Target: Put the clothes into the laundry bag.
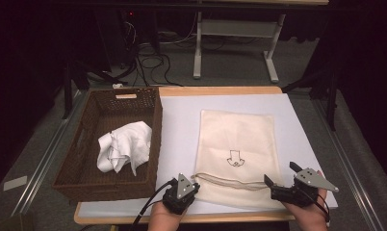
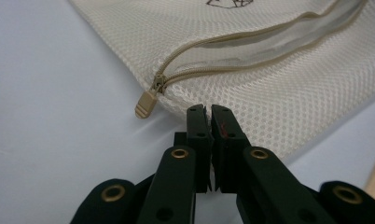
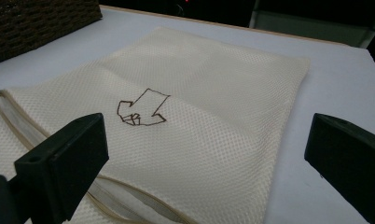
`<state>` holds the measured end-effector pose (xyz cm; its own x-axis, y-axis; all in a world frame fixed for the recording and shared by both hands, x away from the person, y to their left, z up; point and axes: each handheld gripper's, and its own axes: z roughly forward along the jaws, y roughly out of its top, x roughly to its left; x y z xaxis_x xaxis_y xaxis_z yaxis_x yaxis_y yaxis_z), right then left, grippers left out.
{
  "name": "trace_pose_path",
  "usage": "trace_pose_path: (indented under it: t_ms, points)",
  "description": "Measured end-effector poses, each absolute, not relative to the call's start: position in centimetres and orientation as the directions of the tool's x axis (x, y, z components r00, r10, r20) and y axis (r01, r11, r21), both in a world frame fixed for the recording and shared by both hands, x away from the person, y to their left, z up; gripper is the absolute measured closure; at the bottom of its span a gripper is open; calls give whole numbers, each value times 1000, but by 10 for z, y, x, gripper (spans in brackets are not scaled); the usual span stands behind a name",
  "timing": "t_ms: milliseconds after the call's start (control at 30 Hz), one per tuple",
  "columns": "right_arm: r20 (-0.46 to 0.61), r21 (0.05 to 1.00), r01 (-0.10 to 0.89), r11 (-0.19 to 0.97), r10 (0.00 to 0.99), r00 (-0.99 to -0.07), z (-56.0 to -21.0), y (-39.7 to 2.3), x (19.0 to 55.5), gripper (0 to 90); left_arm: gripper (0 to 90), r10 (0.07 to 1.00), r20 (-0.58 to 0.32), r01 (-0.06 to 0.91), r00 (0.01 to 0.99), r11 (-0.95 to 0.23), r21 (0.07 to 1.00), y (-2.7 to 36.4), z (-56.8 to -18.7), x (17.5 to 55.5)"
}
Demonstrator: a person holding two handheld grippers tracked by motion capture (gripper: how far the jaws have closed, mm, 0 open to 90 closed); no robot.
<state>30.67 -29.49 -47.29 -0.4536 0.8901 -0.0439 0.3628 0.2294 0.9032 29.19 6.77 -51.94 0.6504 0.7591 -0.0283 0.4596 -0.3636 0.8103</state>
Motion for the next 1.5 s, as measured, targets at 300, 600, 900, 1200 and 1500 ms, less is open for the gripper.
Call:
trace_pose_path:
  t_ms: [300,600,900,1200,1500]
  points:
    - [-30,897,383,220,896,-444,-476,-296,311,0,870,807,-43,496,589,-319,808,76,-516,310]
    - [-21,901,381,208,898,-440,-476,-298,310,1,868,844,-4,526,536,-331,783,77,-522,322]
    - [-8,896,395,204,896,-444,-479,-299,313,1,843,857,19,534,516,-338,775,81,-524,325]
    - [-9,902,384,196,899,-439,-478,-301,314,1,524,835,2,501,550,-331,799,76,-517,315]
    - [-18,910,367,192,904,-428,-474,-302,315,1,344,745,-8,397,667,-346,850,72,-486,286]
